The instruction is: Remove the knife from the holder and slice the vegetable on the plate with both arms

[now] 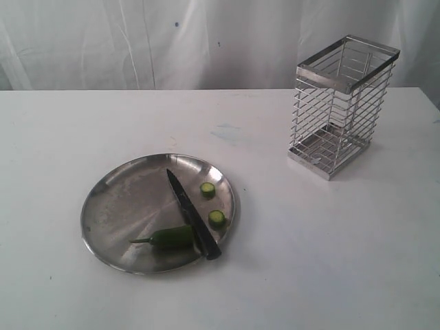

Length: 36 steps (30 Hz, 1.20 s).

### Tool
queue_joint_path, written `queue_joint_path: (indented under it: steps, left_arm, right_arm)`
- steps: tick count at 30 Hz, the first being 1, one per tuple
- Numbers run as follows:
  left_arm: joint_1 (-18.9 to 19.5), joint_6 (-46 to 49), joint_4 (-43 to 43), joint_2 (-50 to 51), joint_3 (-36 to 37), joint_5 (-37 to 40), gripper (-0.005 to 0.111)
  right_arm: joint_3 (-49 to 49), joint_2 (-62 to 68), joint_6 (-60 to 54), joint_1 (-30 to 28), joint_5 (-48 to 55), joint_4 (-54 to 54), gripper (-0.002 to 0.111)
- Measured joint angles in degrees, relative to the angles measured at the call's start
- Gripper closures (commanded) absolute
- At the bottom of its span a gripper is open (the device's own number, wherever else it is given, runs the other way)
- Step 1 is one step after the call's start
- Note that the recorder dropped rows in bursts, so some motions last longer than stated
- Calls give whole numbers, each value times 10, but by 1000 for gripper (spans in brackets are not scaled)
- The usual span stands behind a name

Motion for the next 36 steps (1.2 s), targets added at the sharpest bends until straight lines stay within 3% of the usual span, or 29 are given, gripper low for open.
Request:
queue_joint_path:
  steps: [19, 22, 25, 28, 30, 33, 36]
  left_arm:
    - [0, 0, -3, -37, 3, 50, 107]
    - [0, -24, 77, -37, 14, 48, 107]
    - [0, -228, 380, -44, 41, 37, 107]
    - [0, -572, 716, -53, 68, 39, 107]
    - [0, -802, 862, -61, 88, 57, 107]
    - [0, -961, 941, -67, 119, 95, 107]
    - [0, -978, 928, -67, 157, 170, 107]
  right_arm:
    - [0, 0, 0, 0, 0, 0, 108]
    - [0, 0, 0, 0, 0, 0, 108]
    - [0, 0, 0, 0, 0, 0, 108]
    - [0, 0, 0, 0, 0, 0, 108]
    - [0, 0, 0, 0, 0, 0, 108]
    - [0, 0, 0, 0, 0, 0, 108]
    - [0, 0, 0, 0, 1, 0, 108]
